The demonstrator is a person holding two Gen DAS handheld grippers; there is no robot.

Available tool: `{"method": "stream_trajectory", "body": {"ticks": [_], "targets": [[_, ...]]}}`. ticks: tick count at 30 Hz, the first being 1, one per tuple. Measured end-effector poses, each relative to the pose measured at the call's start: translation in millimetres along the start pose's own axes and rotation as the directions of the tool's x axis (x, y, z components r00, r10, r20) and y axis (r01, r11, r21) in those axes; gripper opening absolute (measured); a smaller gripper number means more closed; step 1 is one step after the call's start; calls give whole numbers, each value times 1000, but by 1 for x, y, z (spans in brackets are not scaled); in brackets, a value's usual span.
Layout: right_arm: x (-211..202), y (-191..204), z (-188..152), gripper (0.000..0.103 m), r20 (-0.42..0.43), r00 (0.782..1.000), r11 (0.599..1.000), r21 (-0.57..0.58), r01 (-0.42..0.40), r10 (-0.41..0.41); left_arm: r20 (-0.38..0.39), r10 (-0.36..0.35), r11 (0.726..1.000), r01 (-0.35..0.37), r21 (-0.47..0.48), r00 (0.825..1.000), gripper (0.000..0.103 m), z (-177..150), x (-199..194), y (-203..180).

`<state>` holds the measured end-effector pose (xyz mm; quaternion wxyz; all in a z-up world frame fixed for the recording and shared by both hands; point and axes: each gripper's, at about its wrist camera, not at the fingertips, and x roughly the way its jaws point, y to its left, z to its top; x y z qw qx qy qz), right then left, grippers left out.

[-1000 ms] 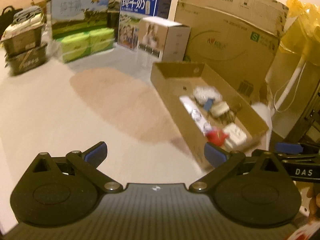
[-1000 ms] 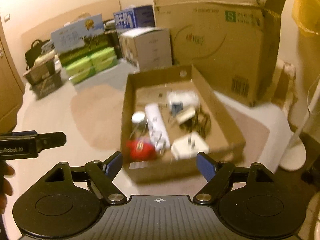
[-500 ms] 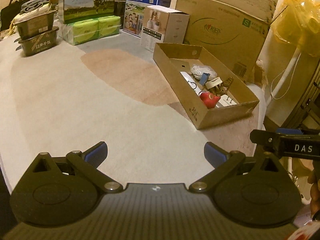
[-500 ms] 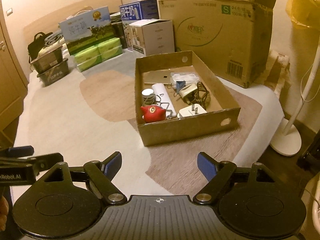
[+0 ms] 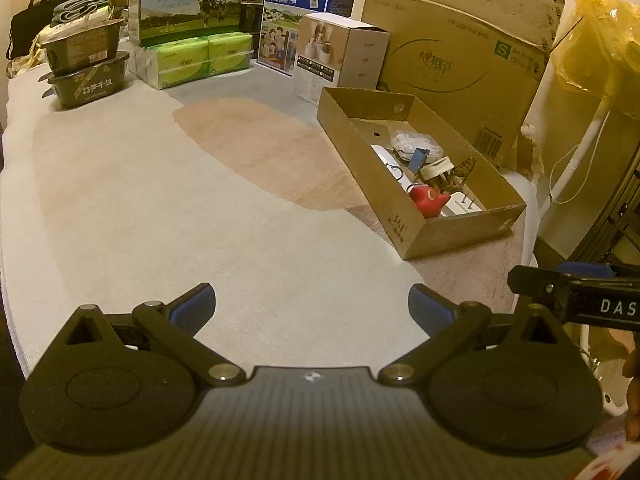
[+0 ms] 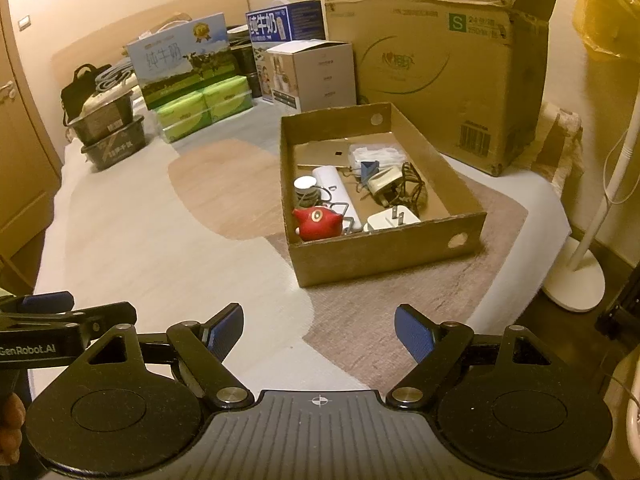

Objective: Organize rigid objects

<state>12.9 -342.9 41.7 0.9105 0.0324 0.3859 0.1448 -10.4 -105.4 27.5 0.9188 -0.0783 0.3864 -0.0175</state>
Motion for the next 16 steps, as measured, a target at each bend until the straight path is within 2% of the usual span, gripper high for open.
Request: {"method": "stream_trajectory", "body": {"ticks": [16], "targets": [[1, 1, -2, 83, -2, 1000, 1000, 3, -1, 1, 10, 5, 1000, -5, -7, 1000, 102, 1, 2, 3]]}}
